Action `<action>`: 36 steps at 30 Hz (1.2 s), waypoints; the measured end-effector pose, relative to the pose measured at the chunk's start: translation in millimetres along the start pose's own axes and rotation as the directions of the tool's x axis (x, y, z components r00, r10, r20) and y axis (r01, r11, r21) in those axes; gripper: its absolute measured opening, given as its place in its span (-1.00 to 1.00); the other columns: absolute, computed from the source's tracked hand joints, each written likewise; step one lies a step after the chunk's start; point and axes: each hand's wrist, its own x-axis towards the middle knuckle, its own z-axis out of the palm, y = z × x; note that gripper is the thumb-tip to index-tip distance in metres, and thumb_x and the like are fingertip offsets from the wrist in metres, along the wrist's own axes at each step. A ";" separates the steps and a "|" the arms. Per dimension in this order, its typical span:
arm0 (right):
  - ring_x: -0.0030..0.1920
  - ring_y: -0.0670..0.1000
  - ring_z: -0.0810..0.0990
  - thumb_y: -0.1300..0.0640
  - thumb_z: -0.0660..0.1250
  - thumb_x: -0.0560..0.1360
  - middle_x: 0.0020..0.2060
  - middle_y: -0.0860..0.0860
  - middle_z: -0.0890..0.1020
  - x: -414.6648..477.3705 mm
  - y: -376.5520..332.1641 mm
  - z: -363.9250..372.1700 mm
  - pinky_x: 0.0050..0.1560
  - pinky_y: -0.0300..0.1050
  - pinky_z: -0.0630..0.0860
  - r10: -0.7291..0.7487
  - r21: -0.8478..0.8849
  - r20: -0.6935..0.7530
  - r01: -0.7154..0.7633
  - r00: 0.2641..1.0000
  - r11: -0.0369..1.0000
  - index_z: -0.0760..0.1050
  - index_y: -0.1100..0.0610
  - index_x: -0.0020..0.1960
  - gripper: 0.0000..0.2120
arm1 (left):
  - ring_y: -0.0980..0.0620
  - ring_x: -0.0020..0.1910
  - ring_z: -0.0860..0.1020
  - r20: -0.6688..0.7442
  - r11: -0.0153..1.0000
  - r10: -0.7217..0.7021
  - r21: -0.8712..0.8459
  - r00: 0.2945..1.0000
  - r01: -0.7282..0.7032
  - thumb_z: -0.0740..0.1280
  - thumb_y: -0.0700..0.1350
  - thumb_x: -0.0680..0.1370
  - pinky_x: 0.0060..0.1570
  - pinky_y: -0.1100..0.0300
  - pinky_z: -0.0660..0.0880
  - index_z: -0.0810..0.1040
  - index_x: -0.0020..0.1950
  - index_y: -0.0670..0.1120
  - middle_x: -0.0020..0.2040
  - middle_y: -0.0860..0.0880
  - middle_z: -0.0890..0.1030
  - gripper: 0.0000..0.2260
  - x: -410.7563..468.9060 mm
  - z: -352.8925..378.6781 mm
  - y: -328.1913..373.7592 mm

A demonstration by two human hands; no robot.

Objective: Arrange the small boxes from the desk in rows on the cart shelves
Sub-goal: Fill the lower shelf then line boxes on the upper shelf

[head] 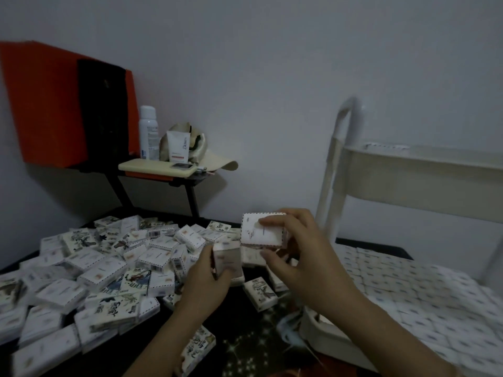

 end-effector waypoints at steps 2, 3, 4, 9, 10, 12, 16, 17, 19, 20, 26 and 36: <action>0.06 -0.23 0.50 0.23 0.41 0.48 0.21 -0.16 0.33 -8.6 -15.4 -22.0 0.01 -0.34 0.53 -0.023 -0.029 -0.004 0.022 1.000 0.999 0.44 -0.11 0.26 -0.57 | 0.05 0.07 0.56 0.031 0.984 -0.037 -0.171 0.999 0.042 0.20 -0.23 0.61 0.13 -0.05 0.52 0.42 0.21 0.04 0.07 0.06 0.59 -0.76 -5.4 -2.7 26.8; 0.06 -0.21 0.49 0.26 0.40 0.47 0.21 -0.16 0.34 -11.7 -22.6 -33.5 0.02 -0.31 0.52 -0.035 -0.061 -0.023 0.033 0.999 0.998 0.43 -0.12 0.25 -0.55 | 0.01 0.06 0.56 0.026 0.968 -0.045 -0.247 0.999 0.050 0.14 -0.23 0.63 0.14 -0.07 0.51 0.42 0.20 0.05 0.08 0.01 0.59 -0.76 -7.8 -3.8 41.5; 0.04 -0.18 0.49 0.28 0.38 0.47 0.20 -0.15 0.35 -13.9 -29.5 -45.2 0.03 -0.27 0.52 -0.047 -0.092 -0.046 0.043 0.998 0.995 0.44 -0.14 0.24 -0.55 | -0.01 0.02 0.56 0.015 0.951 -0.046 -0.305 0.999 0.049 0.09 -0.20 0.65 0.09 -0.04 0.50 0.43 0.16 0.07 0.07 -0.03 0.58 -0.78 -9.9 -4.8 57.2; -0.17 -0.15 0.53 -0.09 0.29 0.46 0.02 -0.16 0.47 -12.2 -62.5 -114.3 -0.18 -0.31 0.54 -0.091 -0.149 -0.201 0.061 0.975 0.987 0.48 -0.14 0.16 -0.72 | 0.00 -0.11 0.53 0.030 0.899 0.073 -0.435 0.997 -0.053 0.31 0.19 0.53 -0.23 0.16 0.46 0.37 0.17 0.08 0.04 -0.06 0.52 -0.69 -26.7 -5.0 150.2; -0.23 -0.15 0.51 -0.16 0.26 0.46 -0.07 -0.14 0.51 -8.9 -65.0 -128.8 -0.26 -0.32 0.50 -0.090 -0.168 -0.242 0.050 0.966 0.985 0.49 -0.11 0.10 -0.74 | 0.00 -0.09 0.54 0.024 0.910 0.117 -0.404 0.993 -0.097 0.36 0.29 0.45 -0.19 0.15 0.48 0.33 0.22 0.09 0.06 -0.03 0.52 -0.53 -29.4 -2.6 166.4; -0.38 -0.17 0.43 -0.27 0.21 0.46 -0.31 -0.12 0.48 1.6 -63.9 -158.7 -0.39 -0.35 0.32 -0.085 -0.214 -0.330 0.013 0.940 0.977 0.46 -0.05 -0.13 -0.70 | -0.01 -0.15 0.55 0.000 0.920 0.216 -0.334 0.976 -0.203 0.40 0.35 0.28 -0.15 0.08 0.51 0.25 0.25 0.07 0.02 -0.05 0.53 -0.31 -32.6 4.1 196.8; -0.43 -0.07 0.35 -0.37 0.21 0.46 -0.45 -0.02 0.41 34.9 -45.1 -213.1 -0.32 -0.15 0.29 0.031 -0.103 -0.473 -0.090 0.881 0.991 0.45 0.19 -0.28 -0.41 | 0.11 -0.28 0.58 -0.012 0.907 0.370 -0.209 0.929 -0.365 0.30 0.35 0.25 -0.26 0.17 0.53 0.32 0.13 -0.01 -0.08 -0.06 0.58 -0.38 -23.2 15.6 244.8; -0.38 -0.01 0.40 -0.34 0.22 0.48 -0.43 0.01 0.46 44.5 -39.6 -222.4 -0.27 -0.09 0.33 0.104 -0.044 -0.453 -0.139 0.886 0.989 0.51 0.23 -0.24 -0.40 | 0.14 -0.28 0.60 0.006 0.894 0.414 -0.190 0.910 -0.406 0.29 0.33 0.28 -0.29 0.22 0.53 0.39 0.09 -0.01 -0.10 -0.05 0.61 -0.45 -18.4 17.3 254.6; -0.23 0.07 0.57 -0.28 0.20 0.53 -0.27 0.05 0.64 63.7 -29.4 -232.6 -0.13 -0.04 0.51 0.293 0.090 -0.317 -0.278 0.902 0.956 0.59 0.21 -0.15 -0.46 | 0.19 -0.25 0.61 0.024 0.853 0.502 -0.175 0.864 -0.491 0.28 0.28 0.35 -0.35 0.30 0.51 0.54 0.03 0.02 -0.12 0.01 0.64 -0.58 -8.8 19.5 273.5; -0.12 0.11 0.62 -0.25 0.18 0.55 -0.16 0.10 0.68 73.6 -23.4 -234.7 0.01 -0.01 0.57 0.387 0.168 -0.209 -0.357 0.898 0.919 0.59 0.19 -0.07 -0.49 | 0.20 -0.21 0.61 0.010 0.835 0.534 -0.160 0.845 -0.526 0.28 0.26 0.38 -0.37 0.32 0.49 0.58 0.02 0.05 -0.09 0.03 0.63 -0.62 -2.0 20.0 280.7; 0.32 0.18 0.48 -0.25 0.09 0.58 0.02 0.16 0.64 108.8 10.1 -227.7 0.44 0.04 0.31 0.652 0.094 0.310 -0.705 0.692 0.703 0.45 0.17 0.25 -0.47 | 0.21 -0.19 0.58 -0.045 0.763 0.643 -0.051 0.765 -0.645 0.33 0.08 0.55 -0.23 0.28 0.52 0.63 0.04 0.04 -0.12 0.14 0.64 -0.83 44.0 23.1 318.3; -0.20 0.02 0.59 -0.24 0.11 0.59 -0.19 0.05 0.66 114.2 24.6 -215.9 0.00 -0.11 0.45 0.583 0.200 0.400 -0.688 0.707 0.697 0.50 0.12 -0.03 -0.56 | 0.03 -0.01 0.62 0.146 0.864 0.493 0.028 0.857 -0.502 0.44 -0.01 0.49 0.00 0.12 0.61 0.53 0.05 -0.04 -0.02 -0.02 0.64 -0.80 107.7 39.4 365.2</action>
